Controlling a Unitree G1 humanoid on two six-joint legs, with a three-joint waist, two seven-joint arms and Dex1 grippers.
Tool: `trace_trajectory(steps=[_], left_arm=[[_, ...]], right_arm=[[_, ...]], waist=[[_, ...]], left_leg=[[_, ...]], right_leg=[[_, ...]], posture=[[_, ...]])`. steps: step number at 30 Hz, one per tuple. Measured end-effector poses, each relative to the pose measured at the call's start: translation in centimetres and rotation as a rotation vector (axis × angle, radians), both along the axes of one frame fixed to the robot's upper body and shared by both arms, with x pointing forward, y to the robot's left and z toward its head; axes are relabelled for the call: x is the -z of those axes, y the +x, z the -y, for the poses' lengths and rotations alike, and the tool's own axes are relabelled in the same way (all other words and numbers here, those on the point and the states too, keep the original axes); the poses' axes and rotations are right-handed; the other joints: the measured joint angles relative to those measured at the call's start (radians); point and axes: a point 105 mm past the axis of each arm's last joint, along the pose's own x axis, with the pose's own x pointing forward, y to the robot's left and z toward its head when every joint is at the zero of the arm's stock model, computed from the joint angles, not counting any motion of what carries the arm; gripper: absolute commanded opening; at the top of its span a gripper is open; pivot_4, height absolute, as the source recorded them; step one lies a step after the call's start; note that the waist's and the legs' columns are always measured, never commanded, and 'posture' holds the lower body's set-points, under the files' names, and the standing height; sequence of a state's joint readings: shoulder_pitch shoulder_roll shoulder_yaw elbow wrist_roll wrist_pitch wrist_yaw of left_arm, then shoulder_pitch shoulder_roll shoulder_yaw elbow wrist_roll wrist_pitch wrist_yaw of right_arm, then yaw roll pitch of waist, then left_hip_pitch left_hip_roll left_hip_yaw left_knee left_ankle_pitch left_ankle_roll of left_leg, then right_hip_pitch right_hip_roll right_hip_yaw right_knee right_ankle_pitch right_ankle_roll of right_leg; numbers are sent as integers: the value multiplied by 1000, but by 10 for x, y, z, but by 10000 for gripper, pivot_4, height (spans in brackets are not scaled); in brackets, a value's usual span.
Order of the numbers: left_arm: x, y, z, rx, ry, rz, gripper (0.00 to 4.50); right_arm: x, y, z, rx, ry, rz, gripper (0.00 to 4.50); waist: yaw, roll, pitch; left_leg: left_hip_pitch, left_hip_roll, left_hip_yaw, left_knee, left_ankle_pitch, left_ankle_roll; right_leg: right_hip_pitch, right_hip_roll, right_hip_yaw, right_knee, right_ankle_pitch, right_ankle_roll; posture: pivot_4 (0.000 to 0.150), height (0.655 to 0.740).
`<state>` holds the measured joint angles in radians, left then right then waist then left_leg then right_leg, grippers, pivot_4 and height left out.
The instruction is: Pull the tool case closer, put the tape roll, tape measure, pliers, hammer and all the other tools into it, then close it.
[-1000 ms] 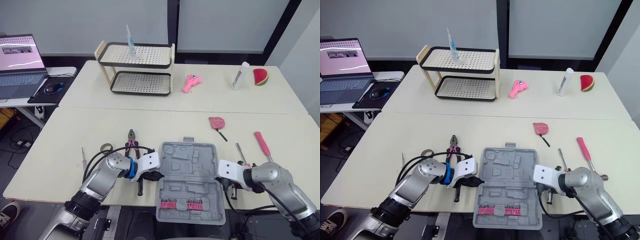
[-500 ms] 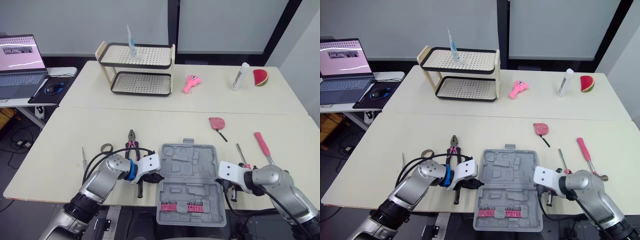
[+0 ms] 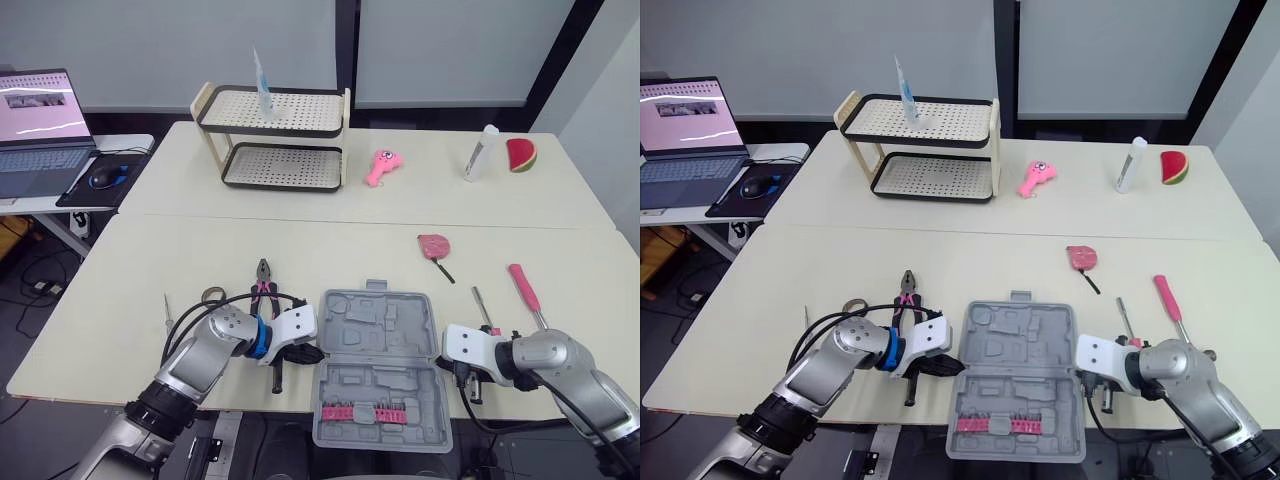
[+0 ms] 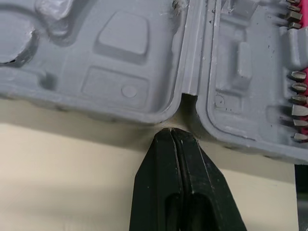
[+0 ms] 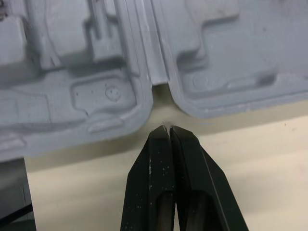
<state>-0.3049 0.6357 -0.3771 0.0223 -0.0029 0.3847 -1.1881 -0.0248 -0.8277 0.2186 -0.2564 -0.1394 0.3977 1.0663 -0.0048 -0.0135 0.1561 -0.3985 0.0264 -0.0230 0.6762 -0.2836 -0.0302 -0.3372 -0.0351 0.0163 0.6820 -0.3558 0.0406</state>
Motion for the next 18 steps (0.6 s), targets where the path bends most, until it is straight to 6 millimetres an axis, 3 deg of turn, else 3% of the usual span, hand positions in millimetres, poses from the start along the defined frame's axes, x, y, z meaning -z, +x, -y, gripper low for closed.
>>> trace_trajectory(steps=[4,7,9,14,18], left_arm=[[-16,9,-21,-82,-38,30,0],[-42,17,-33,-108,-97,116,1748],[-60,23,-51,-143,-97,190,5530],[-103,32,-99,-341,-203,287,20578],[-122,29,-150,-543,-272,309,31974]], right_arm=[[-13,4,13,51,30,22,116],[-39,7,24,95,94,80,5999],[-58,10,35,135,134,125,9177],[-110,15,62,237,246,266,17212],[-138,12,99,351,265,356,23707]], waist=[[0,0,1],[1,0,2],[1,0,2],[0,1,2],[0,0,2]], left_leg=[[-1,0,0,0,0,0],[-1,0,0,0,0,0],[-1,0,0,0,0,0],[-1,1,0,0,0,0],[-1,0,0,-1,0,1]], right_leg=[[-1,0,0,0,0,0],[-1,-1,0,0,0,0],[-1,-1,0,0,0,0],[-1,-1,0,0,0,0],[-1,-1,0,-1,0,0]], posture=[[1500,7400],[1500,7400],[1500,7400],[1500,7400],[1500,7400]])
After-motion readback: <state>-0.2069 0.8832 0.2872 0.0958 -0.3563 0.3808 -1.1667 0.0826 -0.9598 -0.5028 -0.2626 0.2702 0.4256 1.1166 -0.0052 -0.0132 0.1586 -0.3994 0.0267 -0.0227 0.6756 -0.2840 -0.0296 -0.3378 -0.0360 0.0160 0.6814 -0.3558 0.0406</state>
